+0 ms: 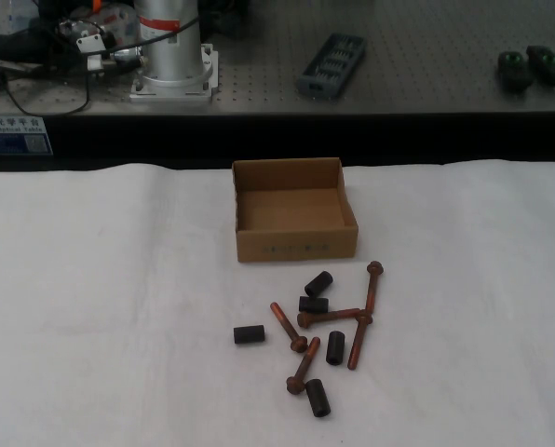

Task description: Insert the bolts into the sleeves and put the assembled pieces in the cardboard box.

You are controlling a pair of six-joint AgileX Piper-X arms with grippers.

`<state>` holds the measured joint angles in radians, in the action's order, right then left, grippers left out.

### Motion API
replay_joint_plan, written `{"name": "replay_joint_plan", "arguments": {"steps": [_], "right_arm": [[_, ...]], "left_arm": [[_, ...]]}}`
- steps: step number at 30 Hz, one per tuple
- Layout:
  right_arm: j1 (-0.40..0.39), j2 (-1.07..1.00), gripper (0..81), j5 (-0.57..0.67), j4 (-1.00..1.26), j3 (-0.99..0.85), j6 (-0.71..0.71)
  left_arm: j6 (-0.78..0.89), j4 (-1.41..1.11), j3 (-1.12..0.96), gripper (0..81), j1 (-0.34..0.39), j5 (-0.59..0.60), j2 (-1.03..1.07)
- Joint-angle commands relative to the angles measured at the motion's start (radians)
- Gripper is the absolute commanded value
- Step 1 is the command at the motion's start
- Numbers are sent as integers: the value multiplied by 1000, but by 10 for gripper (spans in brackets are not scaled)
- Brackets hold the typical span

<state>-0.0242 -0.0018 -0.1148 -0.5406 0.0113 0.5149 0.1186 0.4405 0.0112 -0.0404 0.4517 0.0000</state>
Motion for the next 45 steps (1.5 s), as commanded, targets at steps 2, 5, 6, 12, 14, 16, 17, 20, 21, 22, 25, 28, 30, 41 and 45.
{"name": "replay_joint_plan", "arguments": {"steps": [2, 5, 6, 12, 14, 16, 17, 20, 21, 22, 25, 28, 30, 41, 45], "right_arm": [[5, 2, 28, 52, 44, -11, 79], [5, 2, 28, 188, 57, -11, 79], [3, 2, 28, 228, 63, -11, 79], [3, 2, 28, 353, 113, -11, 84], [3, 1, 28, 392, 114, -11, 84], [-1, -40, 28, 415, 114, -27, 84], [-2, -70, 28, 418, 114, -43, 84], [-2, -182, 28, 446, 156, -90, 66], [-2, -228, 28, 452, 173, -110, 65], [-2, -265, 28, 460, 189, -127, 66], [-2, -411, 28, 518, 212, -189, 47], [-17, -579, 5, 572, 212, -264, 22], [-52, -685, 63, 578, 212, -314, 22], [-366, -1294, 233, 505, 224, -673, 24], [-408, -1476, 233, 480, 224, -820, 24]], "left_arm": [[194, -32, -11, 7, -1, 59, 0], [277, -40, -11, 7, -1, 62, 0], [299, -39, -11, 7, -1, 62, 0], [412, -51, -11, 7, -1, 62, 0], [422, -51, -11, 7, -1, 56, 0], [422, -45, -11, 7, -1, 47, 0], [434, -48, -11, 7, -1, 47, 0], [504, -62, -11, 7, -1, 47, 0], [521, -62, -11, 7, -1, 47, 0], [532, -62, -11, 7, -1, 47, 0], [533, -62, -11, 7, -1, 53, 0], [533, -62, -11, 7, -1, 50, 0], [533, -62, -11, 6, -1, 49, 0], [533, -62, -11, 6, -1, 53, 0], [533, -62, -11, 6, -1, 58, 0]]}}
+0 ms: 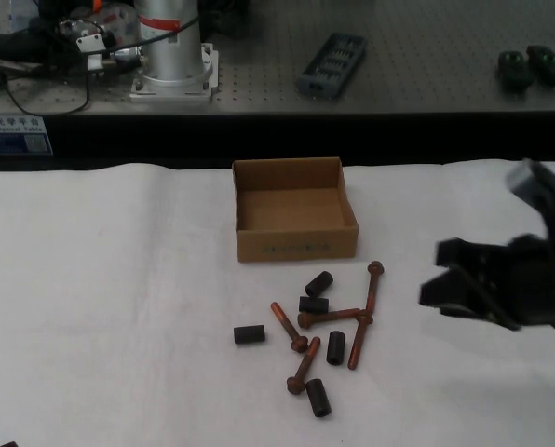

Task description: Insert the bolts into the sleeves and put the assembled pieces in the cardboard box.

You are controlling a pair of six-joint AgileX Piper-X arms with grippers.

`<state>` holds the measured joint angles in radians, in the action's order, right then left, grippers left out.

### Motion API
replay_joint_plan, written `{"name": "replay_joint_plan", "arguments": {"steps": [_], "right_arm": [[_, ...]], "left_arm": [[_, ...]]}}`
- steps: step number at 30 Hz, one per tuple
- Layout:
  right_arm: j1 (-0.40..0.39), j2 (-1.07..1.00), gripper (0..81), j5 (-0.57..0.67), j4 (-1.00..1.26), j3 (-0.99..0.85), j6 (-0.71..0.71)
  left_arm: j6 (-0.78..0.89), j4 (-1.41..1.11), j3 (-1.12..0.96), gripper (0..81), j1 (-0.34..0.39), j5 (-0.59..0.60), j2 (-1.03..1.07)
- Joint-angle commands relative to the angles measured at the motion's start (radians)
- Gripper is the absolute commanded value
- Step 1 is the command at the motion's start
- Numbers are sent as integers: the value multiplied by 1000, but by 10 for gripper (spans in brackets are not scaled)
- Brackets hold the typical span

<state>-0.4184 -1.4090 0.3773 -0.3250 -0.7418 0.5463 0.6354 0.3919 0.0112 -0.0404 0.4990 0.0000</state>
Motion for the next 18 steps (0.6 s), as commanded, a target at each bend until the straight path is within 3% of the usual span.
{"name": "replay_joint_plan", "arguments": {"steps": [1, 9, 18], "right_arm": [[-15, -111, 233, -12, 9, -93, -7], [-15, -318, 233, -25, -52, -286, -1], [-15, -398, 232, -31, -53, -333, -1]], "left_arm": [[16, -13, -11, 6, -1, 16, 0], [24, -79, -11, 6, -1, 31, 0], [24, -79, -11, 6, -1, 31, 0]]}}
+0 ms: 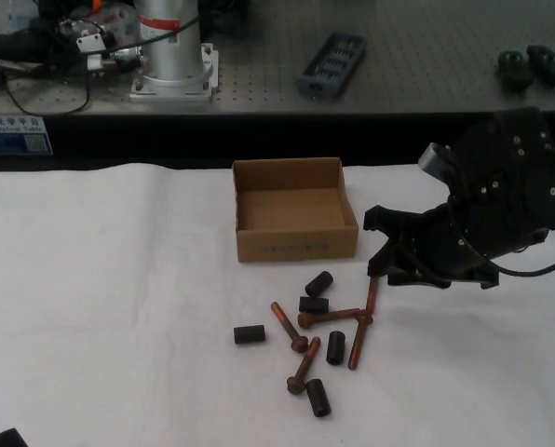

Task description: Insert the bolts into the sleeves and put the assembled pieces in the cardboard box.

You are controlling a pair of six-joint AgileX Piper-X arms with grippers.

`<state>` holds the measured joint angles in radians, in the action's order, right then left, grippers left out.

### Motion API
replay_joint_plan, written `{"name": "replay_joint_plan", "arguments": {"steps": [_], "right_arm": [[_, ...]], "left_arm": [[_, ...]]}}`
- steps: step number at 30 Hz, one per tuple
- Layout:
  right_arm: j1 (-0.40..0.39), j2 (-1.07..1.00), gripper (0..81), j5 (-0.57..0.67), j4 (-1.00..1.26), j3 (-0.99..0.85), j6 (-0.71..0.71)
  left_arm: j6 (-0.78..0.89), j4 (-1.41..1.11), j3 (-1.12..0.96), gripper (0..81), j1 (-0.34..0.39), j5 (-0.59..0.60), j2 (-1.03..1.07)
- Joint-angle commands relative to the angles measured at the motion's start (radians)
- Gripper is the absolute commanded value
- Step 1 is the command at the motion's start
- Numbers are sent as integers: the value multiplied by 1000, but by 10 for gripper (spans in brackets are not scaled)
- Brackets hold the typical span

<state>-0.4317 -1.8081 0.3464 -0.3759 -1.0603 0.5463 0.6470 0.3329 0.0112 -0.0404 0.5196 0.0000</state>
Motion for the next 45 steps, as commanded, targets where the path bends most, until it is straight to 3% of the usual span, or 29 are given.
{"name": "replay_joint_plan", "arguments": {"steps": [1, 9, 20, 34, 36, 41, 45], "right_arm": [[-2, -7, 232, -2, -2, -14, -1], [-2, -79, 232, -17, 0, -30, -1], [-2, -181, 232, -57, -77, -187, -10], [-2, -238, 231, -91, -106, -192, -10], [-2, -244, 206, -91, -106, -192, -10], [-2, -247, 17, -89, -114, -192, -10], [3, -247, 28, -50, -114, -192, -10]], "left_arm": [[12, -20, -11, 6, -1, 10, 0], [12, -20, -11, 6, -1, 10, 0], [12, -20, -11, 6, -1, 10, 0], [12, -20, -11, 6, -1, 10, 0], [12, -20, -11, 6, -1, 10, 0], [12, -13, -11, 6, -1, 8, 0], [12, -13, -11, 6, -1, 8, 0]]}}
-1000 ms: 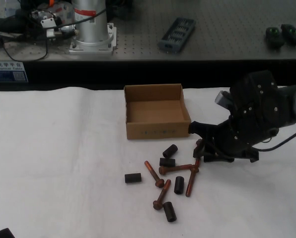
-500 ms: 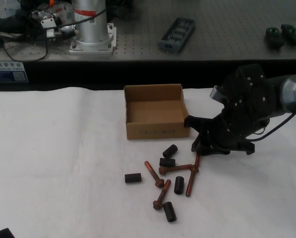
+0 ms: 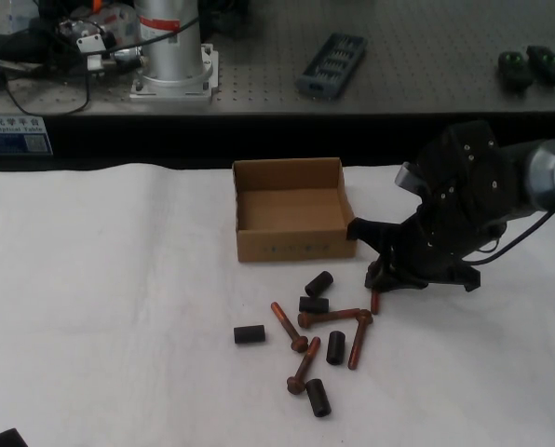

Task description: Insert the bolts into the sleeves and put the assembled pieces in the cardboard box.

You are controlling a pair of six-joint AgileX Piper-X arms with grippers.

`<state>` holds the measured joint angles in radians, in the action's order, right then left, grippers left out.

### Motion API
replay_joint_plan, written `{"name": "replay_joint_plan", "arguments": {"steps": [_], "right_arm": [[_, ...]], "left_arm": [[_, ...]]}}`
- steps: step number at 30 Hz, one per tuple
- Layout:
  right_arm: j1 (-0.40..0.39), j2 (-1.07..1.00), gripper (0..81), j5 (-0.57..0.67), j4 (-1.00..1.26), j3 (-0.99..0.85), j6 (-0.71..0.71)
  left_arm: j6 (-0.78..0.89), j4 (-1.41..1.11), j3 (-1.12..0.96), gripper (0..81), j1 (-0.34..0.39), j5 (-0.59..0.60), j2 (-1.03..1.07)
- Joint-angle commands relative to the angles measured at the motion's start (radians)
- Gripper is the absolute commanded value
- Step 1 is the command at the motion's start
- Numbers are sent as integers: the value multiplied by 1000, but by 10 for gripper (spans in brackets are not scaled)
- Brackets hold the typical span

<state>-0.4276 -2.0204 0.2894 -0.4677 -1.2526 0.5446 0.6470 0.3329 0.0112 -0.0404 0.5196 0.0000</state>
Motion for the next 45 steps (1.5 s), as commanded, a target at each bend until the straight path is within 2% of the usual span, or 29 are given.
{"name": "replay_joint_plan", "arguments": {"steps": [1, 5, 9, 12, 15, 23, 30, 36, 38, 43, 45], "right_arm": [[0, -32, 28, 26, -22, 0, -8], [-1, 9, 28, 62, -47, 0, -15], [-1, 103, 28, 56, -131, 0, -156], [-1, 195, 28, 9, -219, 22, -246], [-1, 285, 28, -11, -269, 86, -301], [-1, 559, 28, 1, -275, 337, -302], [-1, 780, 28, 35, -294, 457, -291], [-1, 904, 28, 42, -339, 485, -291], [-1, 934, 28, 42, -357, 485, -291], [-1, 991, 28, 42, -397, 485, -296], [-1, 1015, 28, 42, -427, 485, -299]], "left_arm": [[12, -13, -11, 6, -1, 8, 0], [12, -16, -11, 6, -1, 16, 0], [10, -58, -11, 6, -1, 70, 0], [10, -120, -11, 6, -1, 69, 0], [12, -151, -11, 6, 3, 69, 0], [-44, -153, -61, 6, 50, 69, 3], [-138, -155, -149, 6, 128, 69, 224], [-387, -155, -270, 11, 240, 69, 540], [-477, -155, -319, 71, 273, 69, 639], [-647, -155, -479, 361, 356, -13, 960], [-728, -155, -551, 396, 374, -23, 1069]]}}
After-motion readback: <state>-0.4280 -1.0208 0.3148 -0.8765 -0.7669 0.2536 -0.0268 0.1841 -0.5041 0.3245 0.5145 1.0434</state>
